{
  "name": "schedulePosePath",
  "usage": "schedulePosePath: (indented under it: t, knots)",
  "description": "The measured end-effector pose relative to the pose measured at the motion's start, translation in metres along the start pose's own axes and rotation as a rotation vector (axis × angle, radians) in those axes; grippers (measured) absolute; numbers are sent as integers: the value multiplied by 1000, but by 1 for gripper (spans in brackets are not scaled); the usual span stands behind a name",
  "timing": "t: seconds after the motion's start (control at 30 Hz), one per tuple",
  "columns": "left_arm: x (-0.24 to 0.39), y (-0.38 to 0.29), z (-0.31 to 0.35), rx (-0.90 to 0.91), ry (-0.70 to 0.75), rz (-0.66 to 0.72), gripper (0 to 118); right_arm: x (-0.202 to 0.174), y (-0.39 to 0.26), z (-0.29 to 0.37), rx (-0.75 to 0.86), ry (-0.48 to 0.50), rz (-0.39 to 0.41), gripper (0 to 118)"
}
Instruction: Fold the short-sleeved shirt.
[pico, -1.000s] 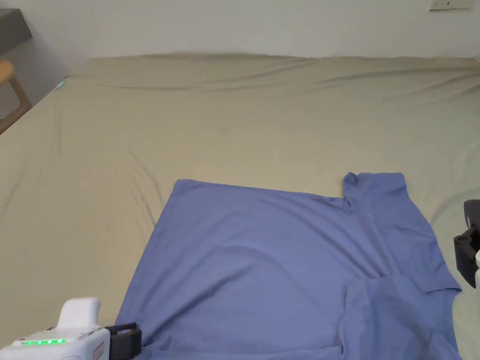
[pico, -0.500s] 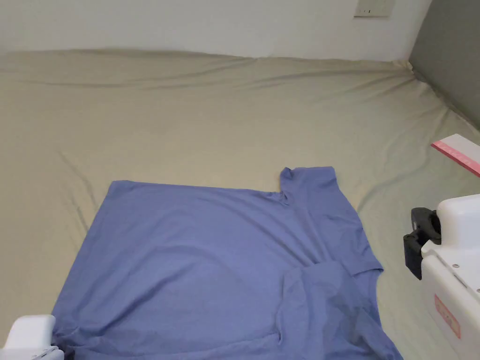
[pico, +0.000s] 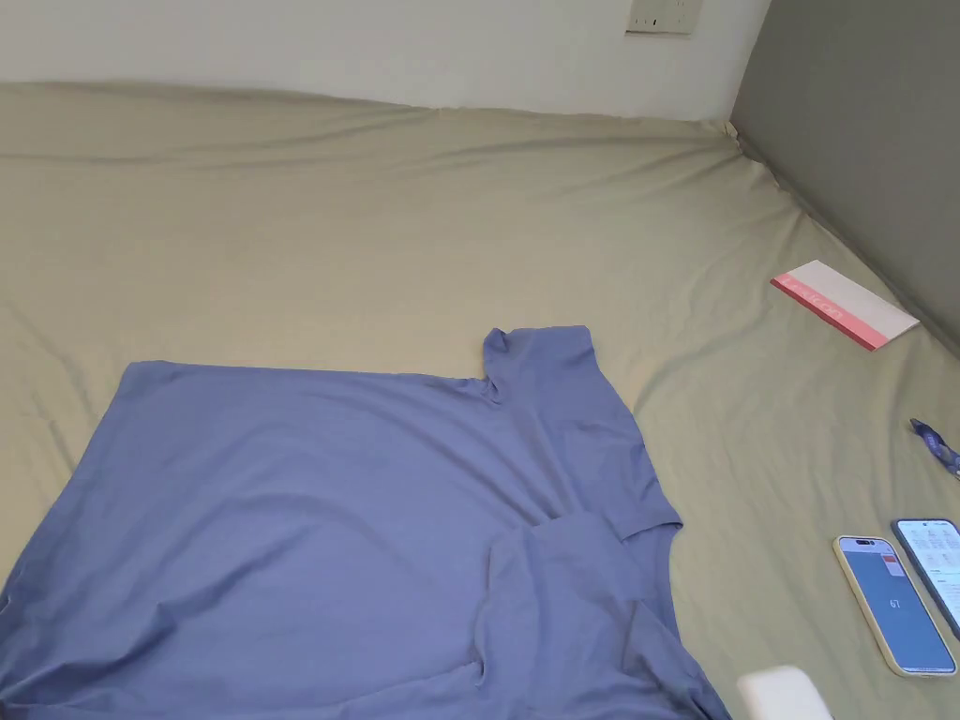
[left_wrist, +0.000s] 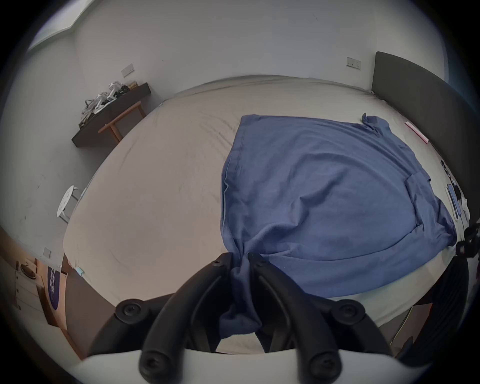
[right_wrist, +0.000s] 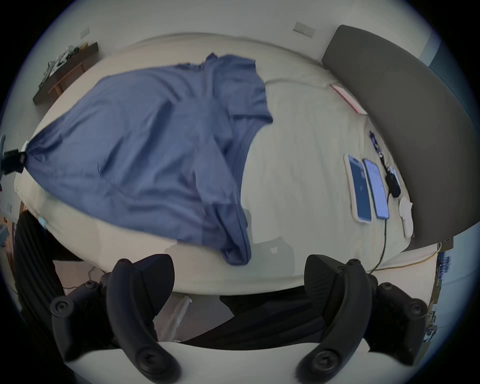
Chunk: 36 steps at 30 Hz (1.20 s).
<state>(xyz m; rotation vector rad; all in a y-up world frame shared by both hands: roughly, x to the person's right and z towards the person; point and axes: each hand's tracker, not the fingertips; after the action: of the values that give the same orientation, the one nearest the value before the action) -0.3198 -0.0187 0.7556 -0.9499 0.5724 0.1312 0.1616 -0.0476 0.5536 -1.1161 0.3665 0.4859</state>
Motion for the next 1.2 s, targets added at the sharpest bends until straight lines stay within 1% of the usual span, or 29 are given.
schedulePosePath:
  t: [0.17,0.23,0.3,0.33,0.37,0.4,0.43,0.47,0.5,0.53,0.6,0.67,0.73,0.87,0.97,1.13,1.2]
  knots:
    - [1,-3,-2,-26,7,13,11,5,8,-7,35,17,-2,106]
    - [2,-2,0,-26,9,17,11,7,14,-11,36,33,28,105]
    - [4,-2,1,-24,8,18,11,6,16,-19,30,40,65,98]
    - [5,-2,0,-25,9,15,11,6,18,-23,32,38,90,83]
    - [6,-1,-1,-28,11,13,11,5,19,-26,33,36,104,58]
    - [6,-1,-1,-32,11,10,11,4,18,-31,32,40,118,25]
    - [6,-1,-2,-33,10,12,11,5,18,-35,42,70,122,8]
    - [7,-2,-2,-36,6,16,11,7,17,-38,44,132,89,7]
    - [4,-4,-6,-38,7,19,11,8,18,-42,-9,145,57,7]
    - [4,-5,-7,-40,5,22,11,10,19,-42,7,131,71,7]
    - [2,-7,-8,-44,0,35,11,14,17,-31,112,95,65,7]
    - [-7,-8,-14,-38,-23,86,11,18,17,-15,188,125,38,7]
    - [-14,-5,-9,-3,-72,145,11,24,22,-1,228,163,8,7]
    - [-21,11,-2,68,-77,177,12,35,34,19,341,174,-54,7]
    - [-22,29,4,120,-100,230,11,40,49,31,423,171,-86,7]
    - [-30,63,-18,152,-99,279,11,45,88,29,429,169,-139,7]
    - [-29,78,-32,134,-106,287,11,45,107,18,404,149,-139,7]
